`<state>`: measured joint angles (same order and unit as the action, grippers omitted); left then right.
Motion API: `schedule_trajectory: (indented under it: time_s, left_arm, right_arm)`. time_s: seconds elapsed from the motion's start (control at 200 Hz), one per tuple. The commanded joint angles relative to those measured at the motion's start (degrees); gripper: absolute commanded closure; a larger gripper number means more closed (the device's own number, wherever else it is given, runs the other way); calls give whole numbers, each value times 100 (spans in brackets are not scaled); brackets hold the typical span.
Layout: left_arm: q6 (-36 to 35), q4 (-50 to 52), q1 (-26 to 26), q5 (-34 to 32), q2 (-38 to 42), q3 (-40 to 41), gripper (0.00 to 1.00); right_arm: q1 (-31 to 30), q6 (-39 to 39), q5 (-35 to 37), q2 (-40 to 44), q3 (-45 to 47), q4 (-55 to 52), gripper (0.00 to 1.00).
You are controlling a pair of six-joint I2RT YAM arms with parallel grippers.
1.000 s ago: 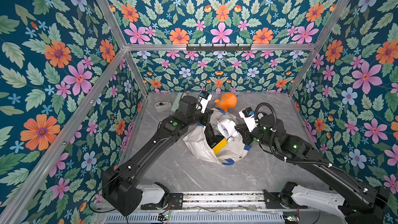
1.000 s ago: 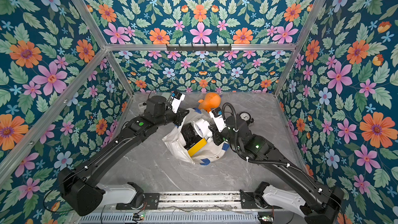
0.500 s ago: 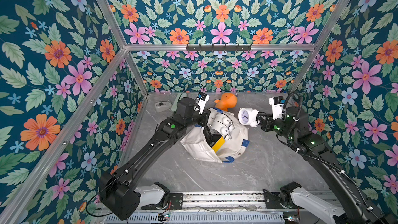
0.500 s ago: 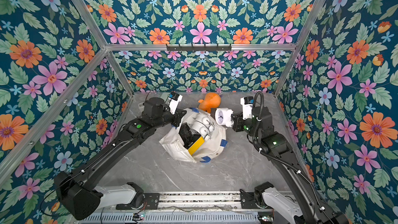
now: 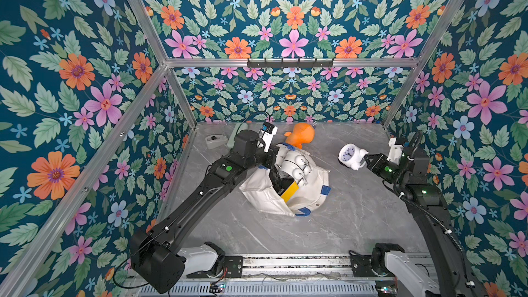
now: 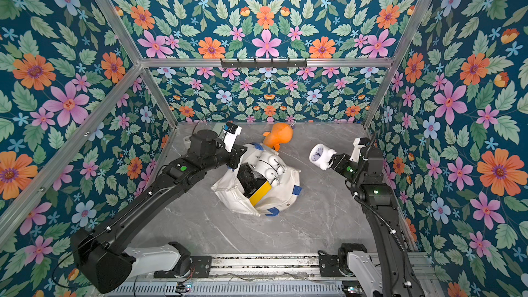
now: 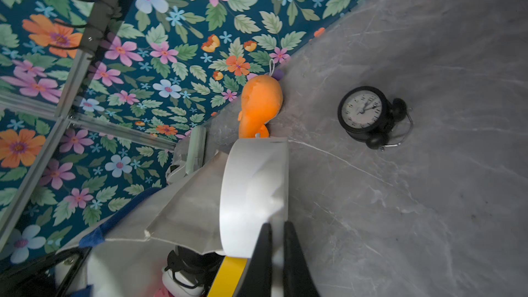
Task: Take the alarm clock out of the canvas bag
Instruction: Place the alarm at the center of the board.
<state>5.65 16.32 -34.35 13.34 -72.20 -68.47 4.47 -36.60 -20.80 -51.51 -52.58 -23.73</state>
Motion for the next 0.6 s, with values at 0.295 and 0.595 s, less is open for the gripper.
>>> schedule_trajectory:
  time_s: [0.295, 0.595]
  left_arm:
    - [-82, -726, 0, -38, 75, 0, 100]
    - [-73, -729, 3, -25, 66, 0, 100]
  right_arm:
    - [842, -1800, -867, -511, 1267, 1035, 100]
    - [839, -1947, -535, -982, 1729, 1448, 100]
